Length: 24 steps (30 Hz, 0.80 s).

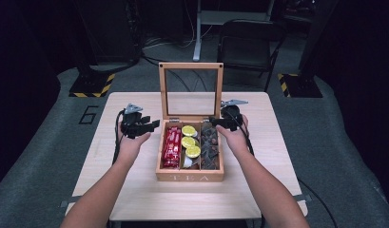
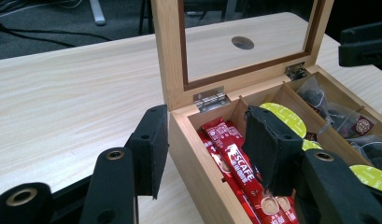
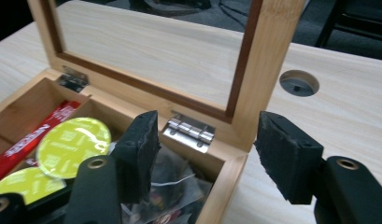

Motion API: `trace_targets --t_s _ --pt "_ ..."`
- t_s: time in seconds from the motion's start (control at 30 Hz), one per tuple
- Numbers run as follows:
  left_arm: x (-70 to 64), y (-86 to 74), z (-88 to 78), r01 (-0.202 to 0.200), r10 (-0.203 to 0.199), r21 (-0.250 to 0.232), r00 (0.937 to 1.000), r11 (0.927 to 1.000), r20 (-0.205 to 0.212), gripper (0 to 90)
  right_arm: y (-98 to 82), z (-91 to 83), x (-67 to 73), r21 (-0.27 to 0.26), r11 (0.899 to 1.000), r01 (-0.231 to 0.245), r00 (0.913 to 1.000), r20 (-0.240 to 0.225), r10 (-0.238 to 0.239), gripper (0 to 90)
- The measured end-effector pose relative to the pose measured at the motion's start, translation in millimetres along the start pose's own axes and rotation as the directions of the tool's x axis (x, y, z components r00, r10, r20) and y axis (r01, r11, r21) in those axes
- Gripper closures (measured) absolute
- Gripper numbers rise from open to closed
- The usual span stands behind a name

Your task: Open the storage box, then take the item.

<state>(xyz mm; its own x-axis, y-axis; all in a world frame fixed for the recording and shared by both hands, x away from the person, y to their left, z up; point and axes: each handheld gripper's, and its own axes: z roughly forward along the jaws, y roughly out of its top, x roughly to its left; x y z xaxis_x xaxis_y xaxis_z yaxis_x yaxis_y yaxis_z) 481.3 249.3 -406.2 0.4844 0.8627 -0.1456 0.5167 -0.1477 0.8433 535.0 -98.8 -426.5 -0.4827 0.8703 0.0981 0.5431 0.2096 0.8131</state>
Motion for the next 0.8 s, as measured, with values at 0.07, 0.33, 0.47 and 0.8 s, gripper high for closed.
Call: trace_targets --t_s 0.07,0.33,0.47,0.8 --pt "-0.5 -2.2 -1.2 -0.010 0.010 0.009 0.9999 0.9999 0.013 50.0 -1.2 -2.3 0.9 0.002 1.000 -0.001 0.9997 -0.024 0.001 37.1" --pt "-0.3 -13.0 -14.4 0.002 -0.002 0.011 0.9994 0.9999 0.034 50.0 -0.9 -8.7 5.6 -0.005 1.000 -0.013 0.9991 -0.041 0.013 36.7" --pt "-2.7 -10.9 -20.4 0.004 -0.004 -0.007 0.9992 1.0000 0.039 49.5 1.2 -16.4 8.4 -0.009 1.000 -0.005 0.9988 -0.048 0.004 36.7" --pt "1.5 -12.9 -27.4 0.010 -0.010 0.003 0.9998 0.9999 0.016 49.0 0.5 -28.5 16.4 -0.021 1.000 0.006 0.9965 -0.083 -0.008 36.7"
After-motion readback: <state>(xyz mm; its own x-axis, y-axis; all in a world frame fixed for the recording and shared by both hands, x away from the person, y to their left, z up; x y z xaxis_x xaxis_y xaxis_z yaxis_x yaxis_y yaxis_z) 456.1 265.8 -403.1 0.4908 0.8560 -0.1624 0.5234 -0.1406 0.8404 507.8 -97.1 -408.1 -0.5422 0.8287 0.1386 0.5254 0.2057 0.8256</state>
